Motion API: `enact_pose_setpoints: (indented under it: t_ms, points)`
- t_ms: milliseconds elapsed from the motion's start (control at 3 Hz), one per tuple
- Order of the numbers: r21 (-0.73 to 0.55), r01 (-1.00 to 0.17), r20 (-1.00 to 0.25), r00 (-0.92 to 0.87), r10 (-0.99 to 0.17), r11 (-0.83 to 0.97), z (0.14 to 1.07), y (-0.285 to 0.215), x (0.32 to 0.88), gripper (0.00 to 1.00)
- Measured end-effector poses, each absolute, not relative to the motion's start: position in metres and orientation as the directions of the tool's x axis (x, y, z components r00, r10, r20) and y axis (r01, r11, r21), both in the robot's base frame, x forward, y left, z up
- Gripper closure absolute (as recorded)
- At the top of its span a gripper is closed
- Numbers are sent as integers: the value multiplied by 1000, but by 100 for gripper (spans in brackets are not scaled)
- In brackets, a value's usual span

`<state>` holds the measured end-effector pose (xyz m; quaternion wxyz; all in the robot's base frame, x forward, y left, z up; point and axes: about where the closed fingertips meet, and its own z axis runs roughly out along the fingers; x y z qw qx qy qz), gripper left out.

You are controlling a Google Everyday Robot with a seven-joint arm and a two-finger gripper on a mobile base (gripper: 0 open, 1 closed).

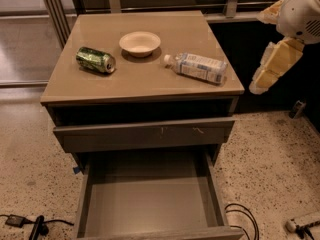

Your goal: Place blue plastic bottle into middle drawer

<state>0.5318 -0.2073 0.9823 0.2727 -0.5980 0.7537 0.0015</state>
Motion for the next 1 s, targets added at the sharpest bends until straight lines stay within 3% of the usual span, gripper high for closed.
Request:
enact_pose_setpoints:
  t_ms: [333,1000]
  points:
    - [-257,-893,-522,-192,-831,369,967,-202,563,0]
    - [-265,-904,-544,-147,-826,335,955,-181,579,0]
